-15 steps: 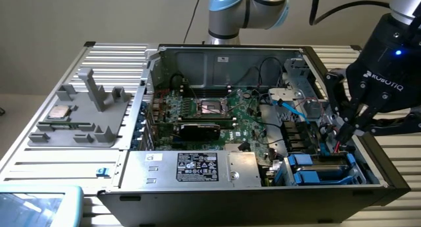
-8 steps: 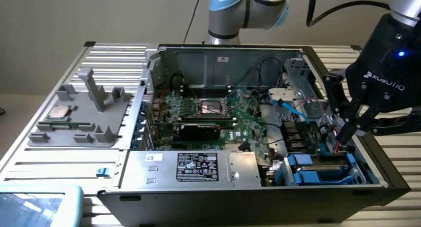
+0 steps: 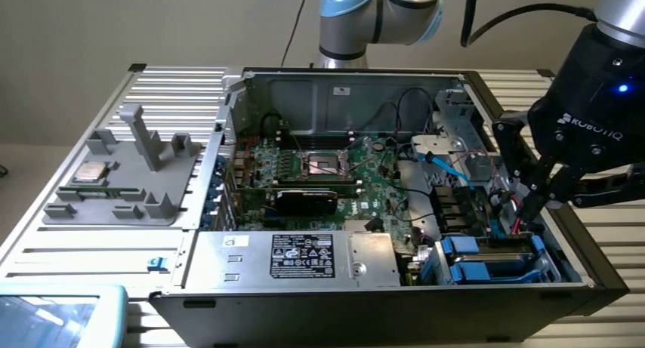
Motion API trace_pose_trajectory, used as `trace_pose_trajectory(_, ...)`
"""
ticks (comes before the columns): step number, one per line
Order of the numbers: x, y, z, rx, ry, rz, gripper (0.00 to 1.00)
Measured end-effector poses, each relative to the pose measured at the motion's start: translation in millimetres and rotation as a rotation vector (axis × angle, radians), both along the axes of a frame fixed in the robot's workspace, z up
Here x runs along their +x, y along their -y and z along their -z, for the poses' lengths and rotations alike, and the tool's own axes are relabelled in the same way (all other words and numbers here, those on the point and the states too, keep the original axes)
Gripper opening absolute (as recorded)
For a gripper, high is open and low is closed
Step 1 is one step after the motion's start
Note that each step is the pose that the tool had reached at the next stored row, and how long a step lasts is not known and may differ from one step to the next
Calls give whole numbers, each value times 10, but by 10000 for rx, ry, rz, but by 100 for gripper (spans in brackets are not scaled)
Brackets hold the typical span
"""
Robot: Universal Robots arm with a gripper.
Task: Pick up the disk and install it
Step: 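Insert the second disk wire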
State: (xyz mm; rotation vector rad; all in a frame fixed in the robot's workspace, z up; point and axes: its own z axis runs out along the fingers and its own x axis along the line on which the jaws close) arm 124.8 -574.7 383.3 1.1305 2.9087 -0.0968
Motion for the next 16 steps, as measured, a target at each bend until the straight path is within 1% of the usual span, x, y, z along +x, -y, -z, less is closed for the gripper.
trace_pose_trajectory(13,0,0,67,0,0,-2364,11)
trace_pose_trajectory(14,0,1,66,-4,-4,-2488,11)
trace_pose_trajectory(16,0,1,67,-4,-7,-2490,11)
